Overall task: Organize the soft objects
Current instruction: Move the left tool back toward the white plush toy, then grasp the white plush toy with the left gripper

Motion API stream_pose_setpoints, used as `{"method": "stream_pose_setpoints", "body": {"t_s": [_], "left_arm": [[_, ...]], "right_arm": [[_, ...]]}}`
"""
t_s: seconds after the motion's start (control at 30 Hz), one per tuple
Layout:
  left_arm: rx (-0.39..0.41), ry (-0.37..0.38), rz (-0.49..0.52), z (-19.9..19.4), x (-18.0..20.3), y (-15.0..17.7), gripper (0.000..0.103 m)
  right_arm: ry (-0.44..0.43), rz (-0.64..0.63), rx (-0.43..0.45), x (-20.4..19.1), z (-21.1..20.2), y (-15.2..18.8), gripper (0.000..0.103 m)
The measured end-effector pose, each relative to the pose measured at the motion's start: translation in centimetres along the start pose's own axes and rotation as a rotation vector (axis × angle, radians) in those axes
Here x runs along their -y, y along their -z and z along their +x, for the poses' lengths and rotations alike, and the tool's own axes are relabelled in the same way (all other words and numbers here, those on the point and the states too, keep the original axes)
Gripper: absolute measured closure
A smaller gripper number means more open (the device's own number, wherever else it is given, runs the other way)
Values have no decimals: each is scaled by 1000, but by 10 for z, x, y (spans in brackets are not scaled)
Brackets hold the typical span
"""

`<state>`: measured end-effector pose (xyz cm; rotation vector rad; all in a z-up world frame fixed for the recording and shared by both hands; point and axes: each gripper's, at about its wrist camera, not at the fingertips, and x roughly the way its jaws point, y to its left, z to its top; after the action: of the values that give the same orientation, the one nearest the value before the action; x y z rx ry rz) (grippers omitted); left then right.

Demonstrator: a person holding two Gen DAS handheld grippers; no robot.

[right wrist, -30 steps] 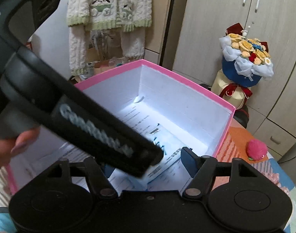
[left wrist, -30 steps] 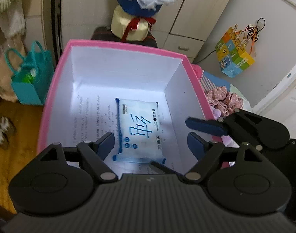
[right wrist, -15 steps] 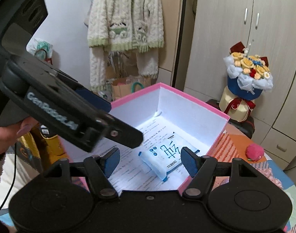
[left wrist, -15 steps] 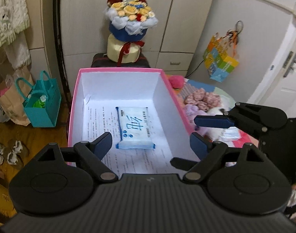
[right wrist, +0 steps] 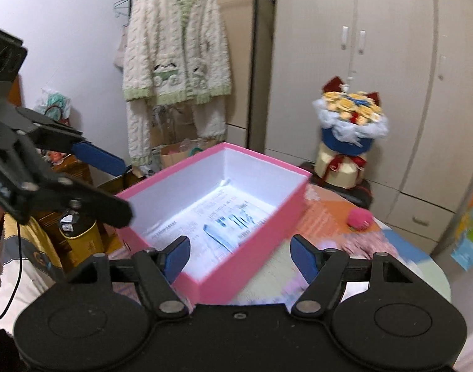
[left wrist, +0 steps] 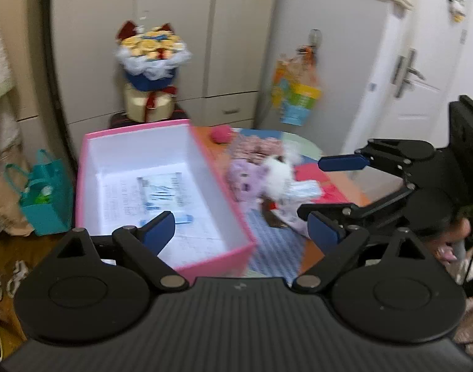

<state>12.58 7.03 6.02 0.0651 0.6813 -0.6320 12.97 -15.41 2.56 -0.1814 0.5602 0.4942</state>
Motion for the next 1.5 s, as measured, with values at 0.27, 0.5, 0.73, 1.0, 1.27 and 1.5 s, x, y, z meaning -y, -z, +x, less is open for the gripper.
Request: {"method": "stream_pose_setpoints", "body": {"t_s": [0.27,0.5,0.73,1.0,1.27,1.5], "left_arm": [[-58,97,64,20,44,12,9],[-90,166,54,62,73,13,10],[-57,140,44,113,93,10,11],[-114,125,-131,190,83,-4,12],[-84,41,-246,237,64,-7,12],[-75,36,-279,257,56,-10,12]], "right_arm": [[76,14,-29,18,-38,41,20],[95,-3,-46,36,-40,72,19],[83,-46,-32,62,-16,93,19],[58,-122,-19,94,36,99,19],[91,-205,2,114,83,101,12],[2,-215,40,126,100,100,5]]}}
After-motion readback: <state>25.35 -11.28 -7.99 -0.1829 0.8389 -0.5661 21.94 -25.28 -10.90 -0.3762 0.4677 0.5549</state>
